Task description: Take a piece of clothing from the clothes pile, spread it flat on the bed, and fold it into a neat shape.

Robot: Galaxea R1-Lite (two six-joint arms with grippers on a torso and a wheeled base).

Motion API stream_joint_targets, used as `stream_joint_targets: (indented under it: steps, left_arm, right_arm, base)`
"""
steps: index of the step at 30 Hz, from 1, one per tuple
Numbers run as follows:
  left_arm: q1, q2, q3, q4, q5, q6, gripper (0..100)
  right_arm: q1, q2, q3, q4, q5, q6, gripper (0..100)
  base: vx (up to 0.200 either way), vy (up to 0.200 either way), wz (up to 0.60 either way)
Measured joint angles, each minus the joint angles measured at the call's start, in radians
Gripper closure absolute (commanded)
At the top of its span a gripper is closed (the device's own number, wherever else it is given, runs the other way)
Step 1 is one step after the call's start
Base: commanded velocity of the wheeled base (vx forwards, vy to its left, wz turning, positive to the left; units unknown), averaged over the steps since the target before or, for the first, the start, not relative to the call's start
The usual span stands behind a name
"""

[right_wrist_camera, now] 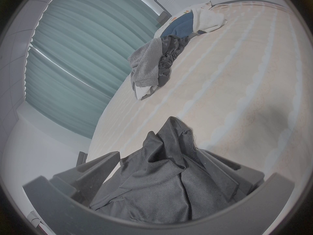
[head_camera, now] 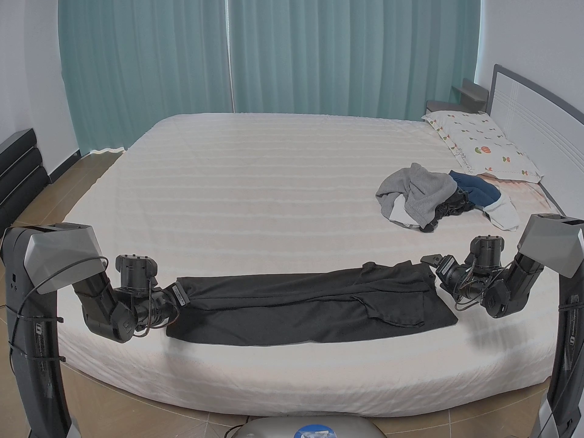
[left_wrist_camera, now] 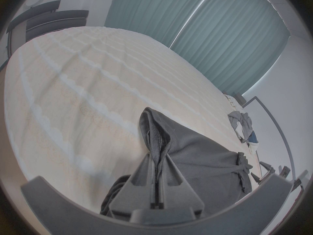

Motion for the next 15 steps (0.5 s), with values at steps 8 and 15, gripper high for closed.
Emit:
stream_joint_targets:
  steps: [8,15]
  left_arm:
    - [-0.006,-0.015,-0.030,0.000,0.000,-0.081,100]
    - [-0.023,-0.036,-0.036,0.004,0.000,-0.128,100]
  right_arm:
    - [-0.001,0.000,-0.001,0.000,0.000,0.000,0]
    - [-0.001,0.000,-0.003,0.000,0.000,0.000,0]
  base:
    - [0.000,0.000,0.00]
    - [0.000,-0.057,0.00]
